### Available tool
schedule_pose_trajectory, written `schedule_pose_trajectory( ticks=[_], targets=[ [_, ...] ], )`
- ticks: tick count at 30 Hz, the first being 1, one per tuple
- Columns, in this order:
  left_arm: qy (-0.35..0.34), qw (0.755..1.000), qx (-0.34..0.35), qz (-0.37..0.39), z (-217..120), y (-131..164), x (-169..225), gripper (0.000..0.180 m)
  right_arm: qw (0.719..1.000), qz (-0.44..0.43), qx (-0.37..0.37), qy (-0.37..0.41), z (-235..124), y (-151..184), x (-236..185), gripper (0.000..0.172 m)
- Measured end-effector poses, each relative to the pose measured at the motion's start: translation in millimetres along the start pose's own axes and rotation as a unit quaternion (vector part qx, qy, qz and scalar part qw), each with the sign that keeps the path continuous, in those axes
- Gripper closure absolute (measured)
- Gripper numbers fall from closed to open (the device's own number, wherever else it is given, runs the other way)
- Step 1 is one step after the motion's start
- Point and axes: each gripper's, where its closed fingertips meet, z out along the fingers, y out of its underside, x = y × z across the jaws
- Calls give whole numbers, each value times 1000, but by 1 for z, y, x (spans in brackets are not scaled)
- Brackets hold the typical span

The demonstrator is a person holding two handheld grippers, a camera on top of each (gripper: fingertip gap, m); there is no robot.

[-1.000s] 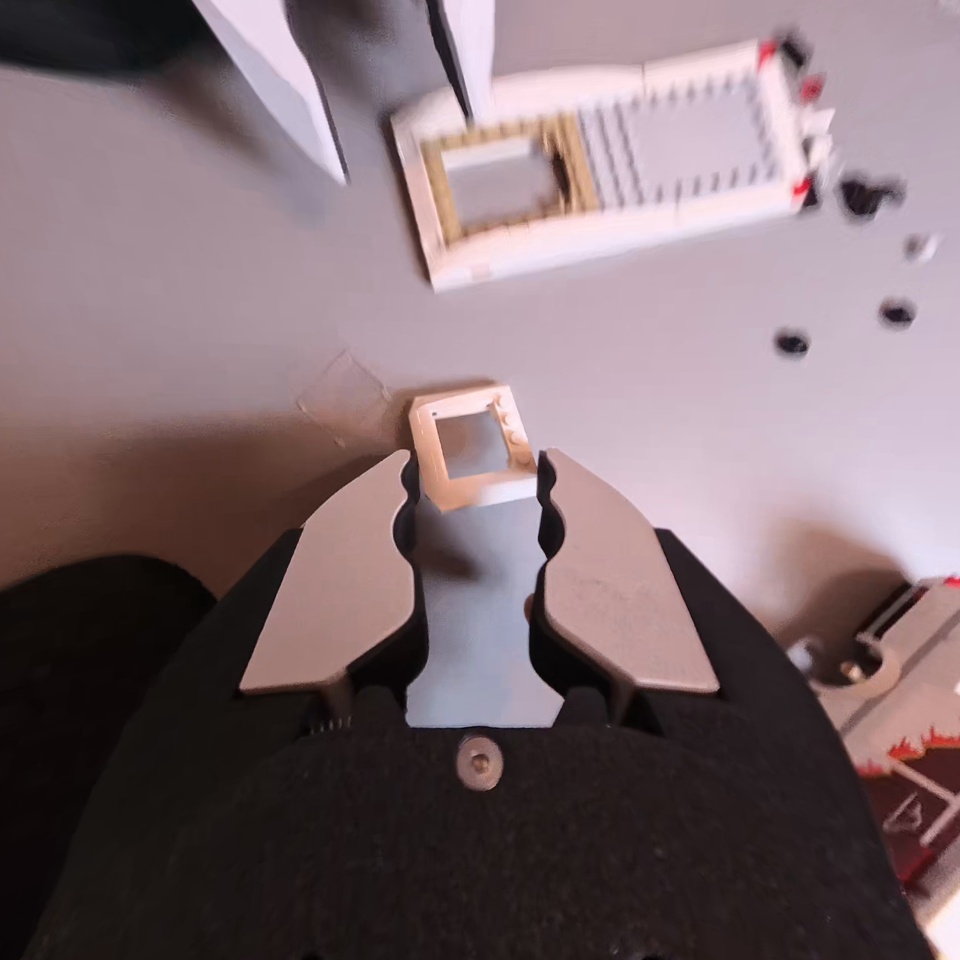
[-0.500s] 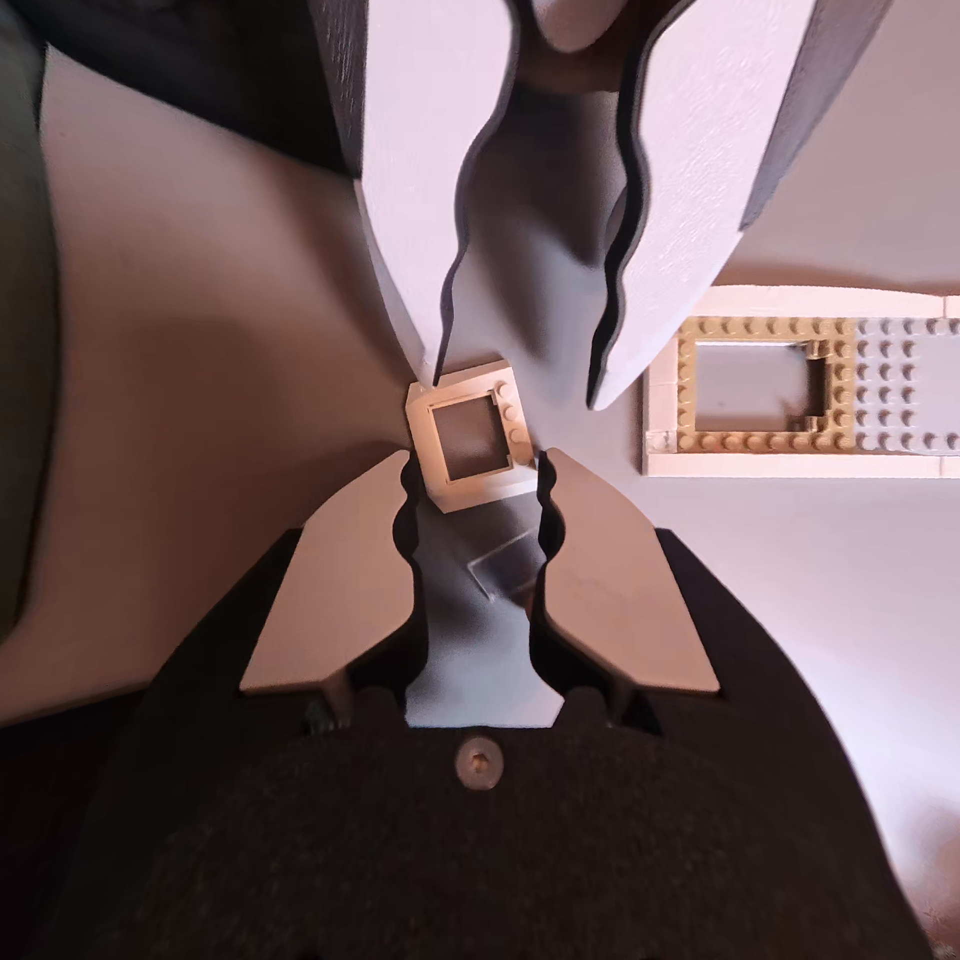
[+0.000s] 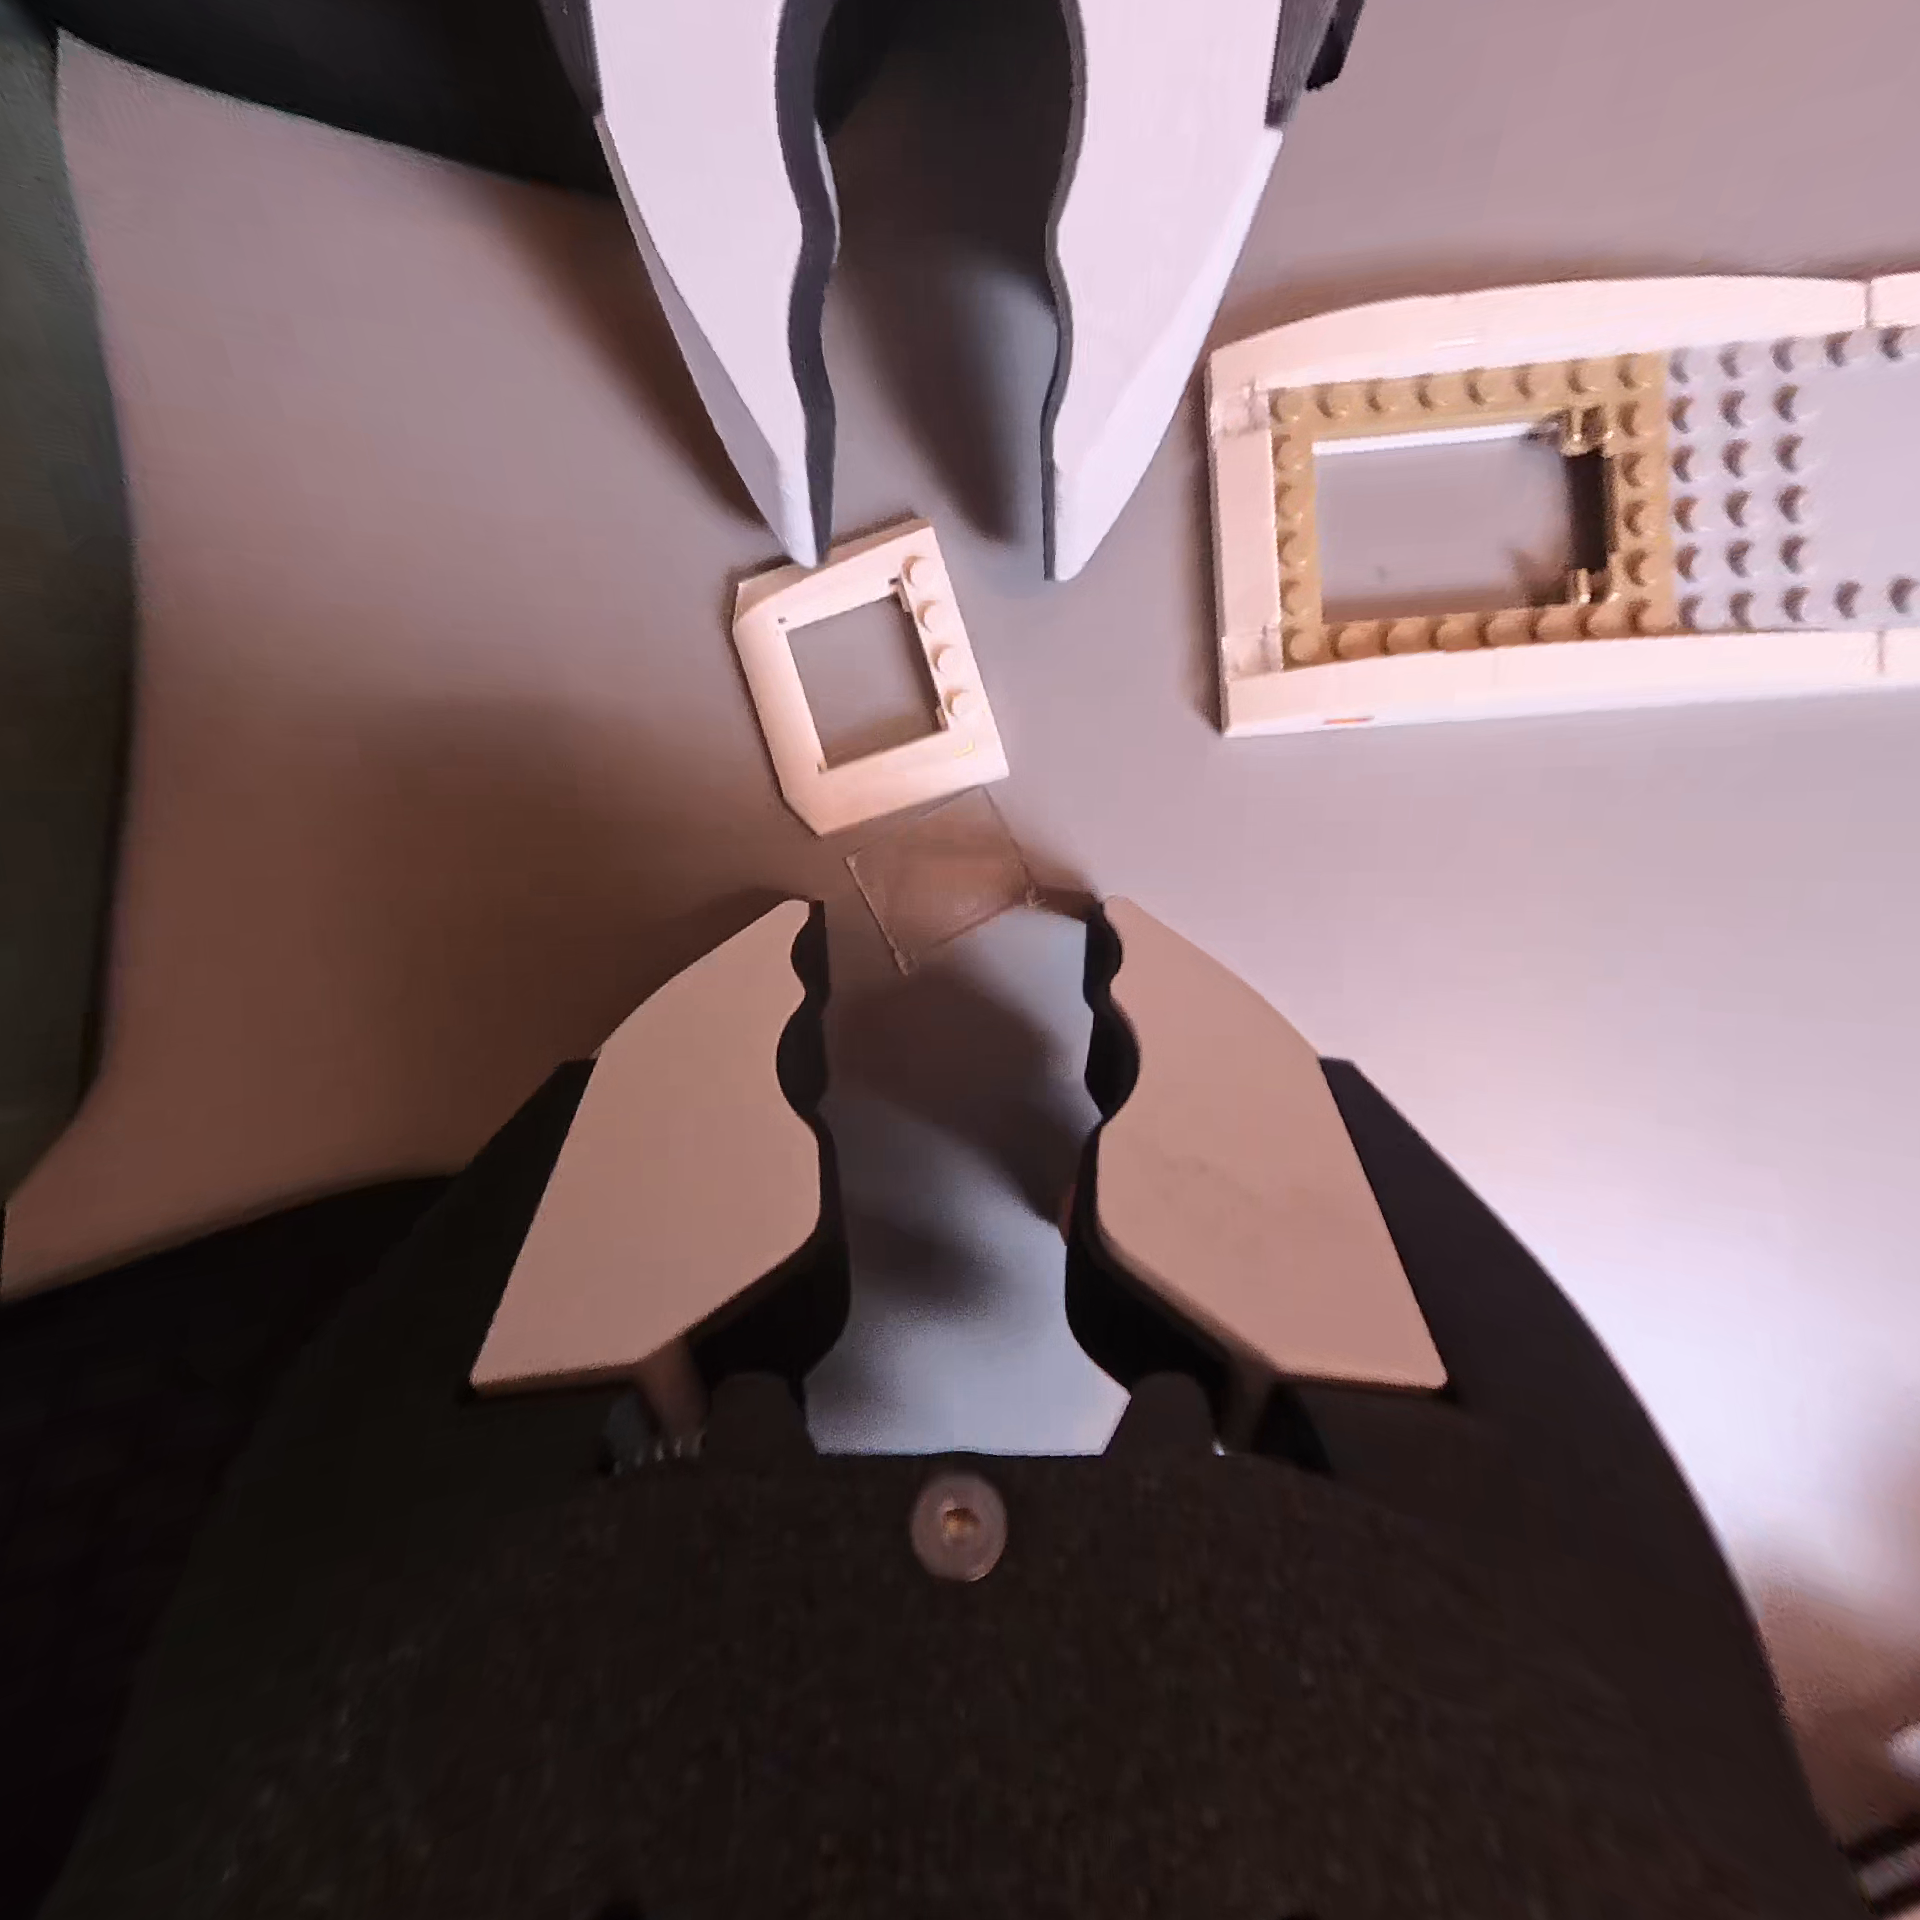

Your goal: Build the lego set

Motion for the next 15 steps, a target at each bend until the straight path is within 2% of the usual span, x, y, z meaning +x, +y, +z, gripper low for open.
schedule_pose_trajectory(
  ticks=[4, 8, 10, 13, 15],
  targets=[
    [-1, 1000, 8, -7, 0, -1, -2, 146, 1000, -20, -15, 7, 3, -3, 6, 141],
    [-11, 999, 30, -20, -3, -6, -8, 148, 999, -43, -31, 10, 2, -2, 4, 141],
    [-16, 998, 51, -32, -6, -12, -11, 149, 998, -56, -9, 35, -1, -4, 6, 142],
    [-24, 994, 91, -61, -12, -24, -17, 150, 986, -59, 116, 101, -20, -34, 10, 142],
    [-17, 987, 133, -85, -18, -37, -17, 150, 956, -66, 229, 168, -47, -63, 11, 142]
  ],
)
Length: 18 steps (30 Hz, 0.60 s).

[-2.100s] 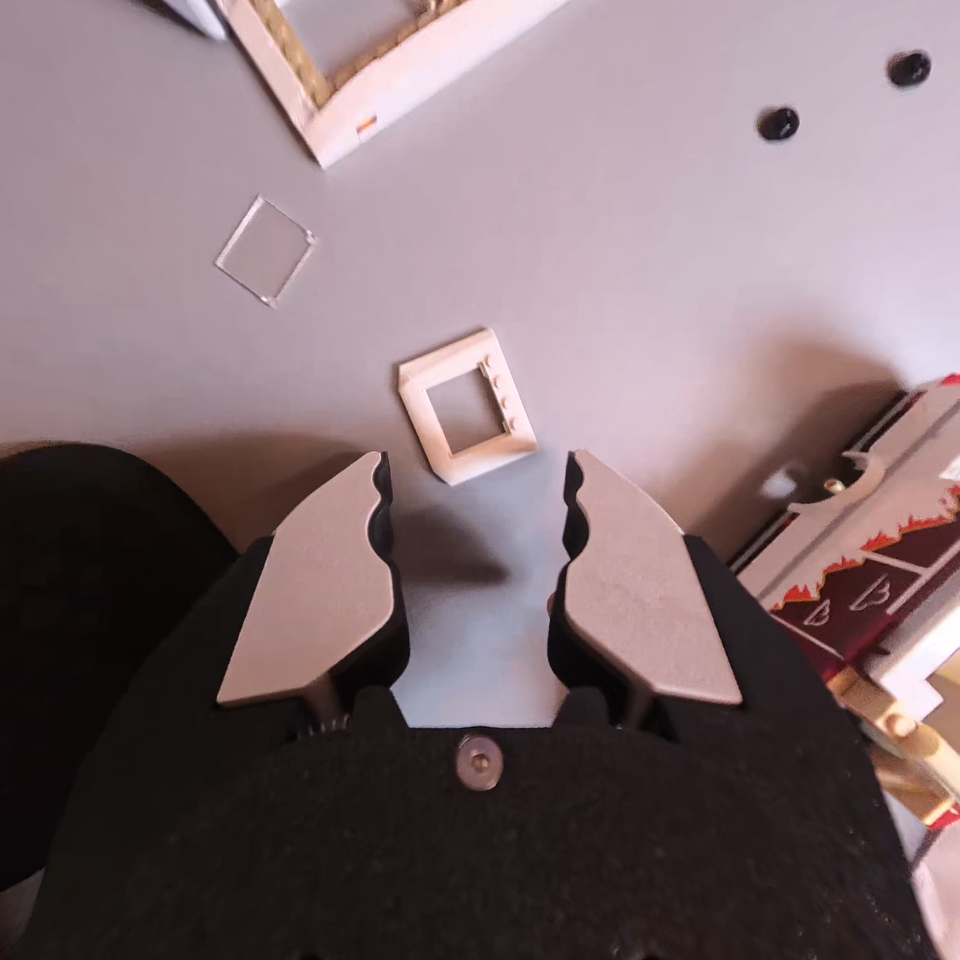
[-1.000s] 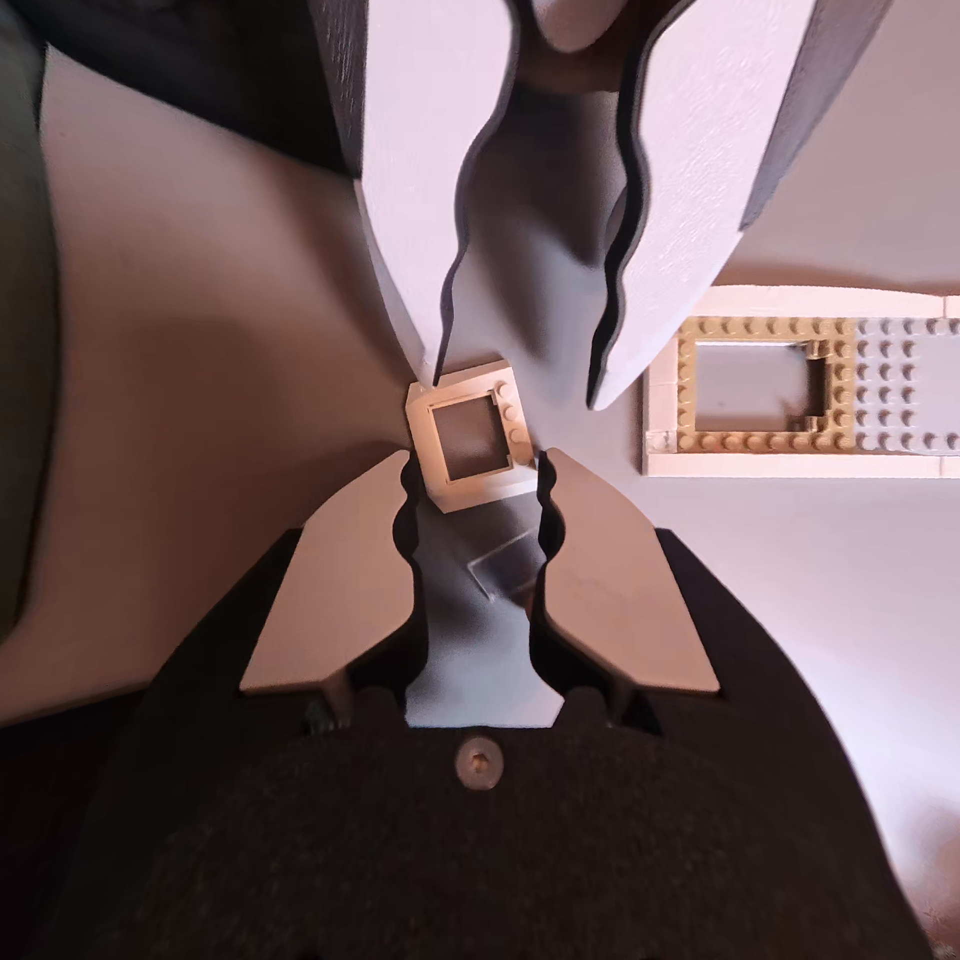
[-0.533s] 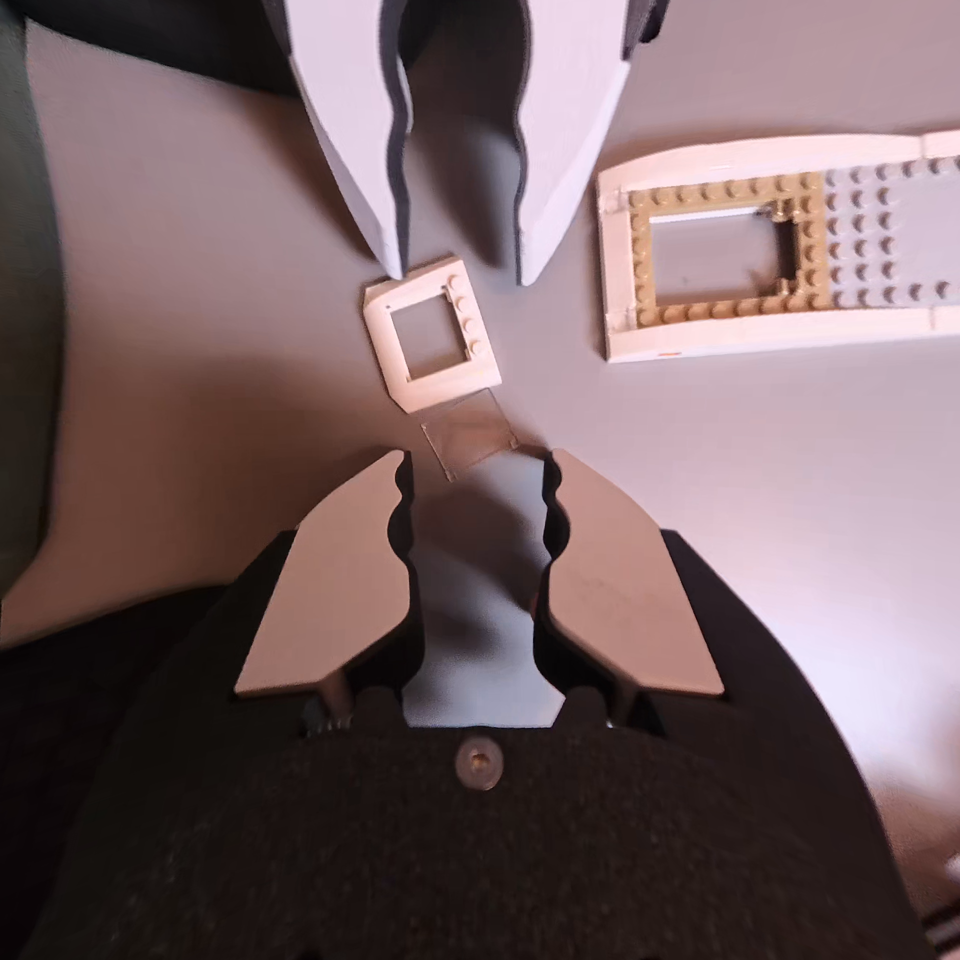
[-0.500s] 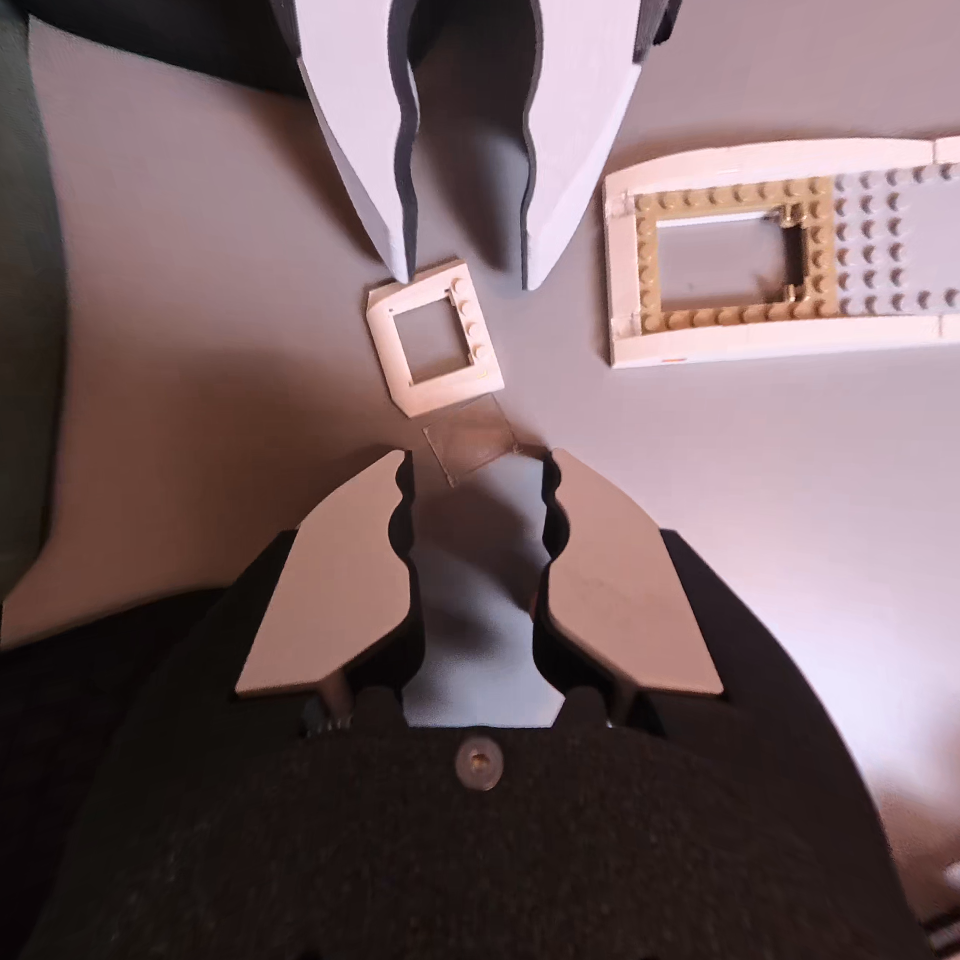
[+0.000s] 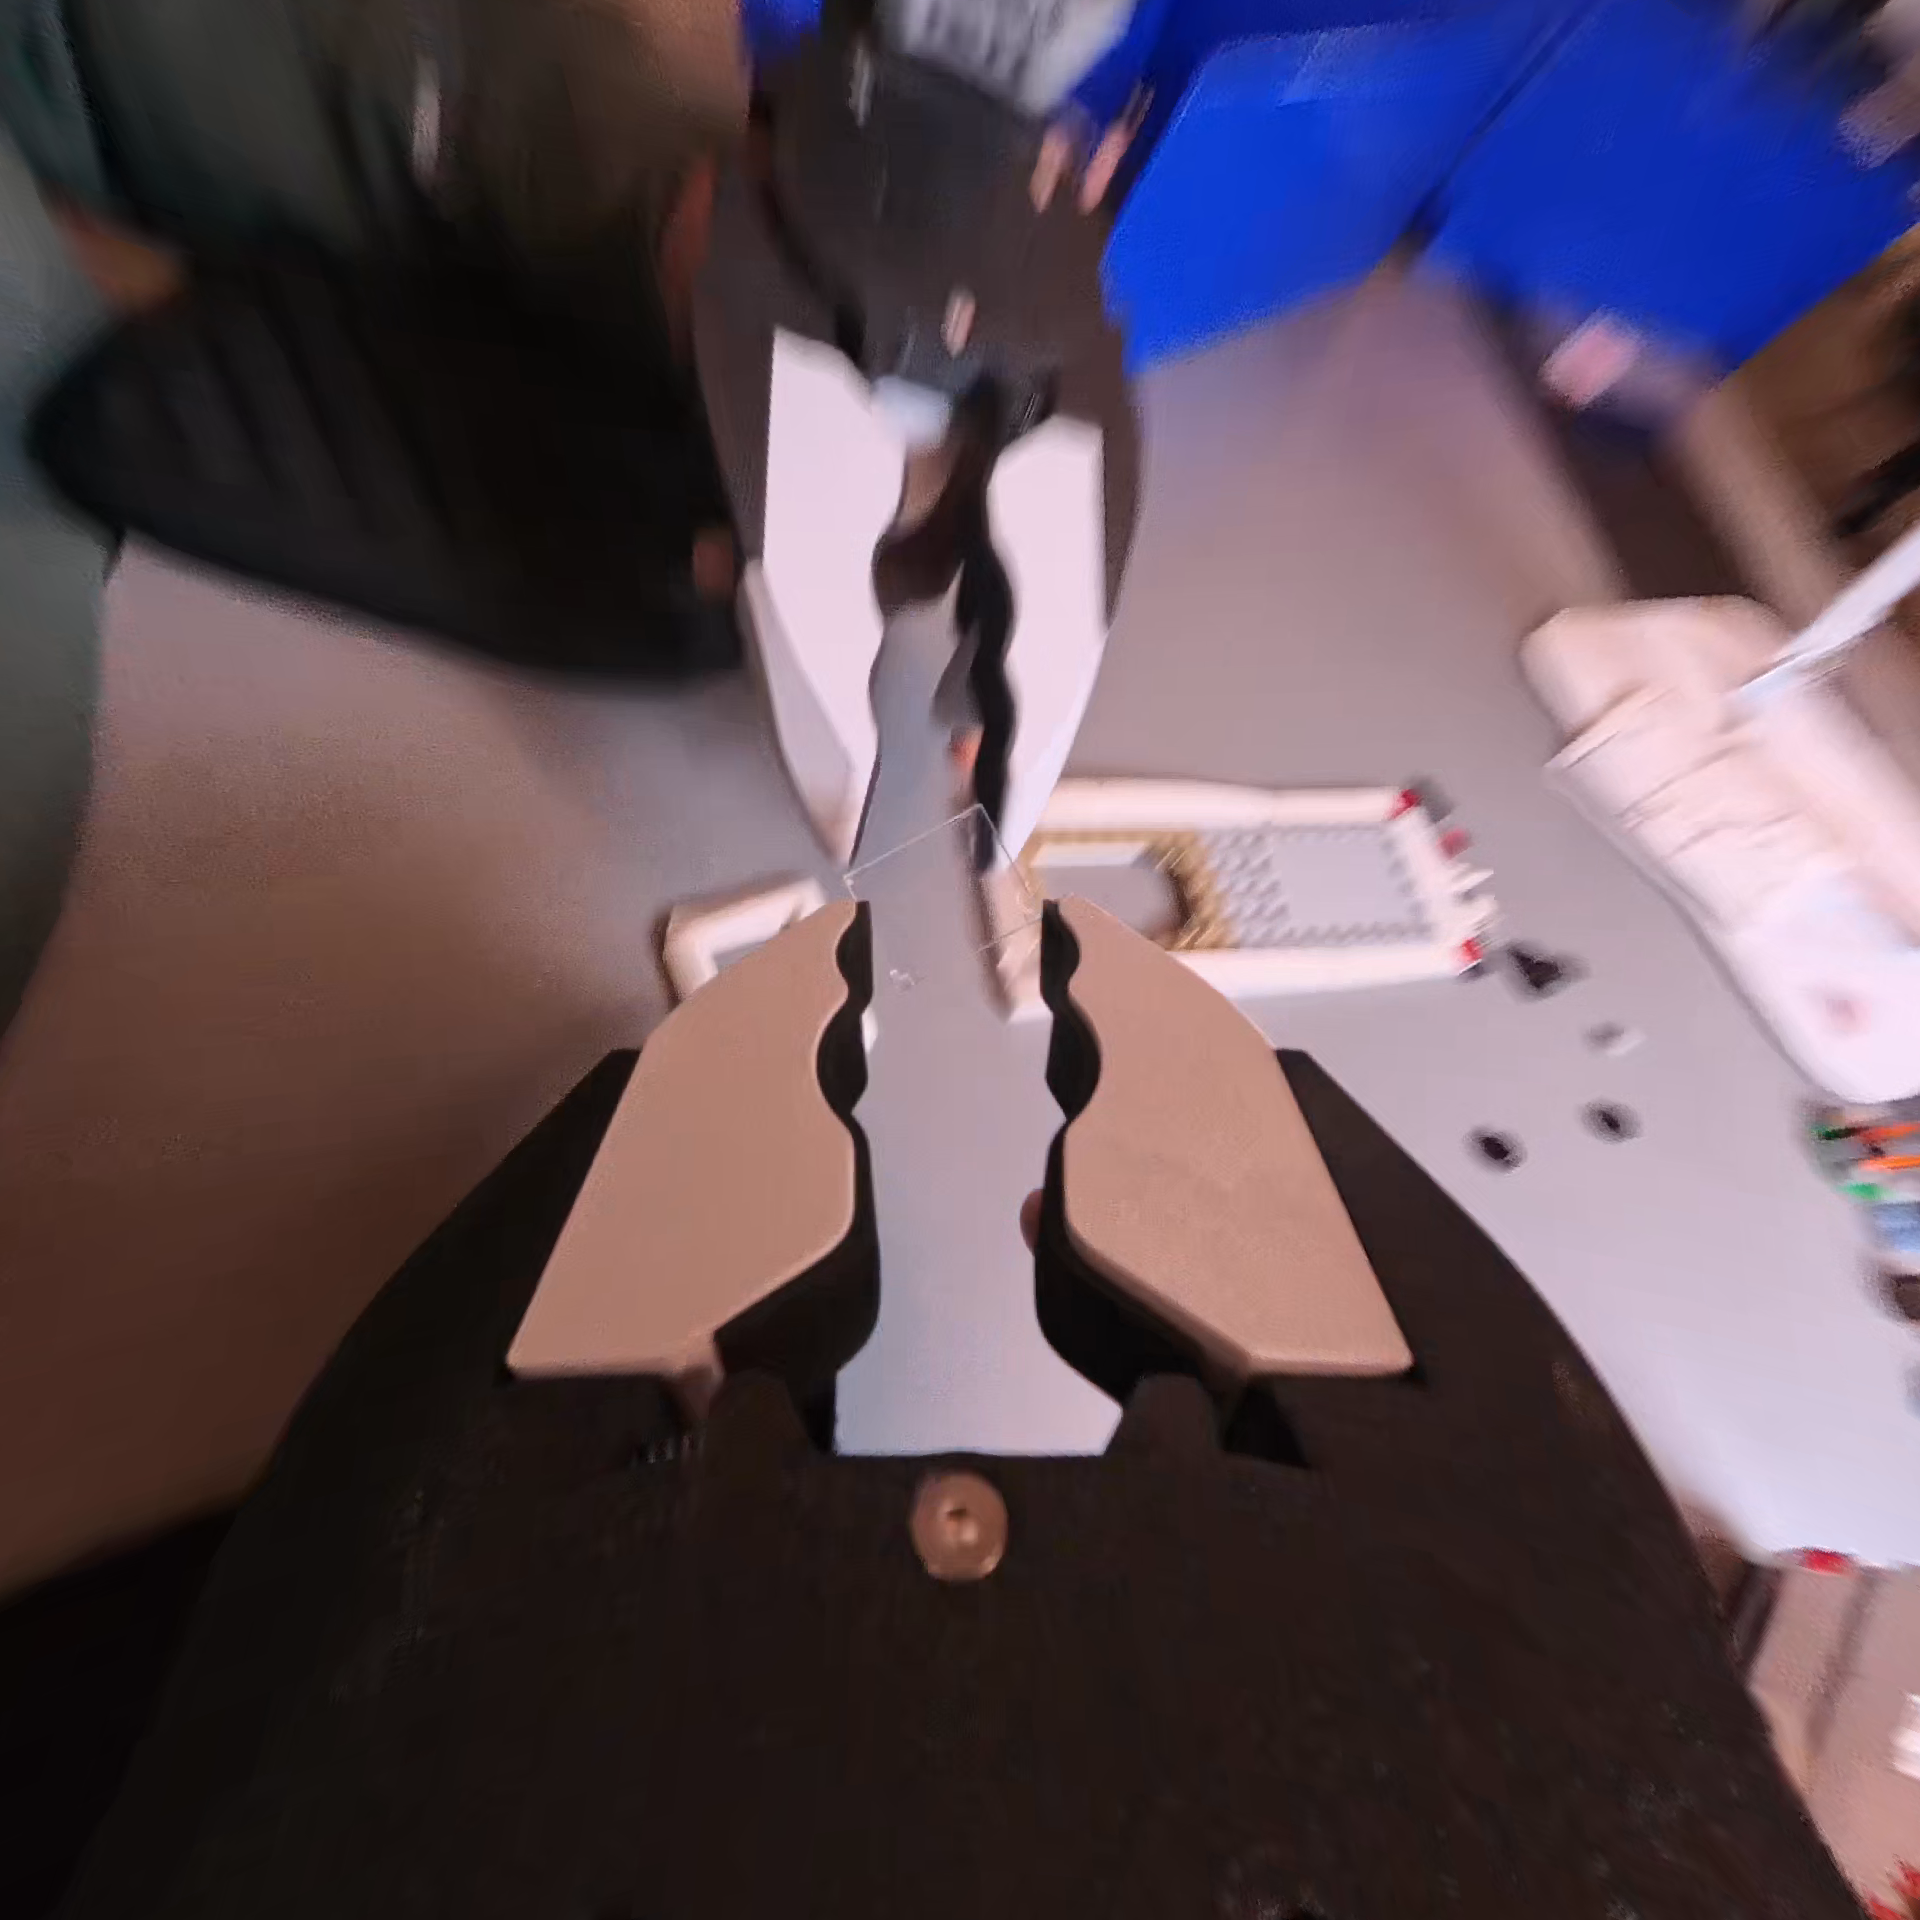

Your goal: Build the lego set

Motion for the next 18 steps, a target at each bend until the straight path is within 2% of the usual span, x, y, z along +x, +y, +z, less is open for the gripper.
schedule_pose_trajectory(
  ticks=[2, 4, 6, 9, 12, 15, 18],
  targets=[
    [22, 997, 57, -43, -5, -20, 5, 151, 993, -36, 79, 85, -13, -29, 9, 142],
    [73, 983, 132, -104, -14, -45, 16, 155, 978, -73, 121, 152, -24, -49, 13, 142],
    [116, 963, 191, -152, -24, -65, 24, 158, 965, -106, 135, 199, -29, -60, 15, 142],
    [135, 948, 238, -165, -33, -81, 31, 160, 950, -152, 135, 238, -28, -67, 11, 141],
    [77, 964, 234, -104, -34, -81, 29, 178, 939, -183, 134, 260, -25, -71, 7, 142],
    [5, 976, 217, -22, -35, -83, 29, 179, 931, -196, 135, 275, -26, -71, 7, 146],
    [-98, 973, 189, 88, -37, -83, 23, 179, 941, -163, 142, 258, -26, -69, 8, 141]
  ],
)
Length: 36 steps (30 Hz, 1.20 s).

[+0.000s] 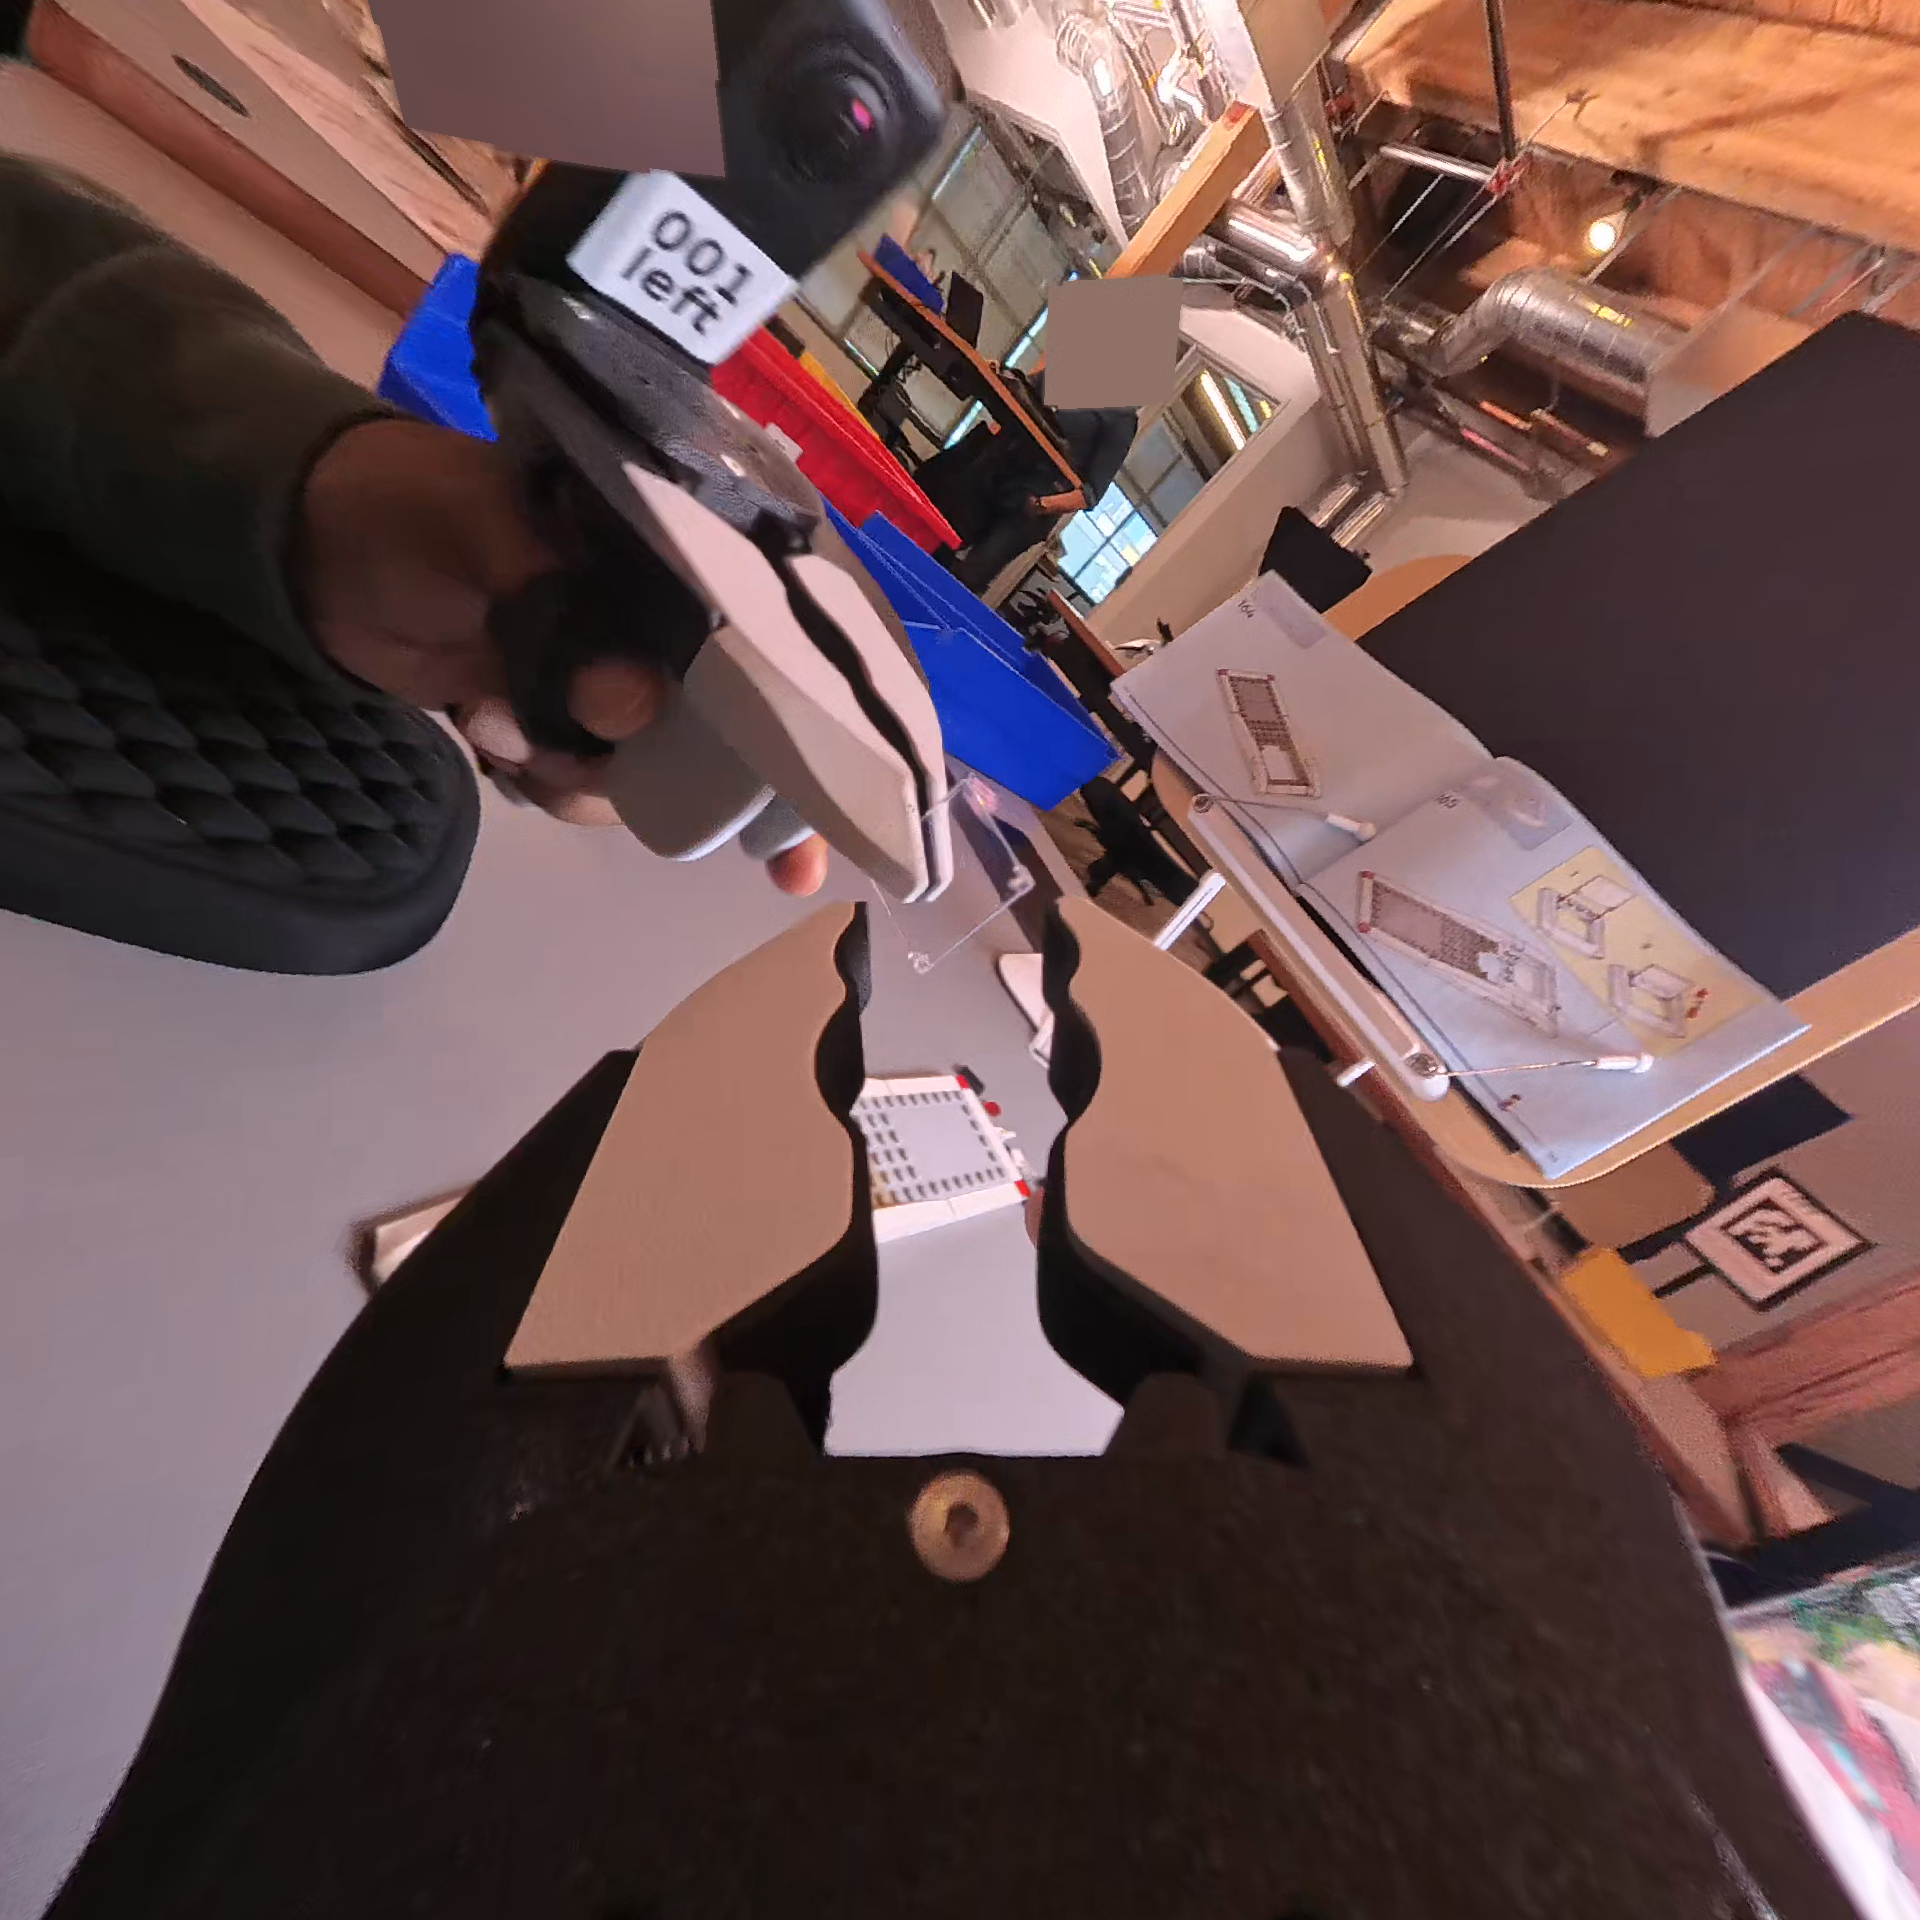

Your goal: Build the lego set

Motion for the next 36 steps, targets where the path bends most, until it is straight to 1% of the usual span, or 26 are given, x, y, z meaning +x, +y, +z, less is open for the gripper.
schedule_pose_trajectory(
  ticks=[2, 4, 6, 8, 13, 16, 20, 23, 25, 26, 27, 28, 30, 31, 32, 33, 34, 36],
  targets=[
    [-54, 993, -21, 99, -1, 1, -5, 179, 999, 34, 3, -11, -2, 0, 2, 137],
    [-91, 979, -47, 178, -1, 5, -7, 179, 997, 67, 4, -25, -4, 0, 6, 137],
    [-110, 964, -69, 231, 1, 10, -8, 179, 995, 83, -2, -51, -5, 1, 5, 141],
    [-117, 954, -83, 264, 3, 14, -7, 179, 994, 80, -10, -75, -7, 1, 3, 143],
    [-131, 932, -107, 321, 5, 20, -6, 179, 991, 31, -52, -116, -6, 8, -2, 147],
    [-134, 922, -122, 343, 7, 25, -6, 179, 989, 0, -60, -134, -6, 9, -7, 151],
    [-130, 919, -135, 348, 8, 32, -7, 179, 985, -57, -80, -145, -2, 14, -19, 155],
    [-126, 918, -140, 350, 8, 34, -6, 179, 983, -86, -93, -133, 1, 20, -21, 169],
    [-121, 920, -134, 348, 7, 34, -6, 179, 983, -90, -84, -135, 0, 20, -22, 169],
    [-114, 927, -120, 338, 7, 32, -4, 178, 984, -92, -70, -134, -1, 17, -22, 170],
    [-101, 939, -105, 313, 6, 29, -3, 176, 985, -98, -56, -130, -3, 15, -22, 170],
    [-78, 956, -92, 269, 5, 26, -1, 173, 986, -106, -43, -124, -4, 12, -22, 171],
    [-15, 989, -64, 136, 3, 22, 1, 151, 986, -123, -6, -108, -9, 2, -19, 171],
    [38, 997, -45, 53, 1, 19, 6, 146, 986, -134, 8, -101, -11, -3, -19, 171],
    [84, 996, -26, -29, -1, 15, 10, 139, 984, -149, 19, -97, -13, -7, -19, 171],
    [121, 988, -6, -96, -3, 10, 11, 132, 981, -164, 27, -96, -14, -11, -20, 171],
    [158, 977, 10, -146, -5, 7, 15, 129, 979, -175, 36, -97, -16, -15, -23, 171],
    [215, 955, 23, -202, -7, 6, 24, 126, 977, -176, 57, -104, -18, -23, -28, 171]
  ],
)
